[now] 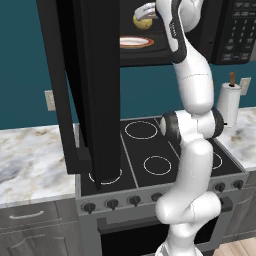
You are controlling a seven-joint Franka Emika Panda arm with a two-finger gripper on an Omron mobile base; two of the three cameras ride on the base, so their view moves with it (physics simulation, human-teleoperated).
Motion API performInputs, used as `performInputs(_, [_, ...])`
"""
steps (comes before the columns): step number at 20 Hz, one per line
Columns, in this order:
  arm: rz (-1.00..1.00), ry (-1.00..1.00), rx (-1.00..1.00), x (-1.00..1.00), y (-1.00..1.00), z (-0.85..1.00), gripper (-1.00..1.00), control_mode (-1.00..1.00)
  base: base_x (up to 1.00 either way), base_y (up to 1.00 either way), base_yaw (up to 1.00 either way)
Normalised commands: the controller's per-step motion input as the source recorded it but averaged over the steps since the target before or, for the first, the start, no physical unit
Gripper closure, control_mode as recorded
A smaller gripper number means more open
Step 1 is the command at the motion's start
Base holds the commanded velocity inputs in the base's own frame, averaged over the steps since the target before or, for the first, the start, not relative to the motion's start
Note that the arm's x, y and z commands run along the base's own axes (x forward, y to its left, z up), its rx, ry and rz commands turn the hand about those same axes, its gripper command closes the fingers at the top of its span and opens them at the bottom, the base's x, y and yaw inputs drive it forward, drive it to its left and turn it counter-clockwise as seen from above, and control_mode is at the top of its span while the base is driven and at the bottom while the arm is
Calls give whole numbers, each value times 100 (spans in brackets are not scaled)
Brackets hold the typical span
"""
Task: Retrieve the reheated potato from the microwave, then place the potato, cheese, and condiment on the cutting board.
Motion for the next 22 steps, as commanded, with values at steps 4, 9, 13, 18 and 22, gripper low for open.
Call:
performInputs(4, [5, -1, -7, -62, -7, -23, 100, -100, 0, 0, 0])
performInputs(9, [4, 0, -4, -63, -4, -10, 100, -100, 0, 0, 0])
performInputs(13, [3, 0, 0, -67, -3, 0, 100, -100, 0, 0, 0])
performInputs(18, [1, 0, 0, -80, -7, 0, 100, -100, 0, 0, 0])
performInputs(22, [0, 0, 0, -85, -7, 0, 100, -100, 0, 0, 0])
